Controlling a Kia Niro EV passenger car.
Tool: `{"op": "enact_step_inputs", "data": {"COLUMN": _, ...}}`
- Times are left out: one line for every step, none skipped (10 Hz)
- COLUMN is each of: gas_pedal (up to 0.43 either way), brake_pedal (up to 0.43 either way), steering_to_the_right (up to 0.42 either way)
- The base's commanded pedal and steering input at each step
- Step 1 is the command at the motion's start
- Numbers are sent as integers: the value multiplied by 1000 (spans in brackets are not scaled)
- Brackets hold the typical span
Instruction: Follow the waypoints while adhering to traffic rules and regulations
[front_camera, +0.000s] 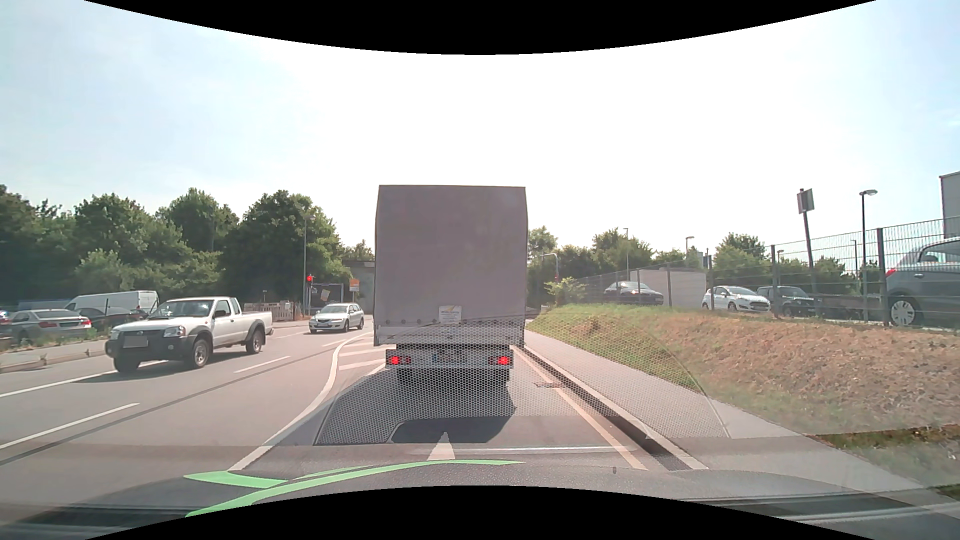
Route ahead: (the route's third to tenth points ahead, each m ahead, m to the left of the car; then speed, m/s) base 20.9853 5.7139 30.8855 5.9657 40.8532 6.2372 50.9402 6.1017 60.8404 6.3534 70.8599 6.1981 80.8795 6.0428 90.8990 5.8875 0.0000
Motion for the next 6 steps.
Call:
{"op": "enact_step_inputs", "data": {"gas_pedal": 0, "brake_pedal": 280, "steering_to_the_right": 2}}
{"op": "enact_step_inputs", "data": {"gas_pedal": 0, "brake_pedal": 280, "steering_to_the_right": 2}}
{"op": "enact_step_inputs", "data": {"gas_pedal": 0, "brake_pedal": 280, "steering_to_the_right": 2}}
{"op": "enact_step_inputs", "data": {"gas_pedal": 0, "brake_pedal": 280, "steering_to_the_right": 2}}
{"op": "enact_step_inputs", "data": {"gas_pedal": 0, "brake_pedal": 280, "steering_to_the_right": 2}}
{"op": "enact_step_inputs", "data": {"gas_pedal": 0, "brake_pedal": 280, "steering_to_the_right": 3}}
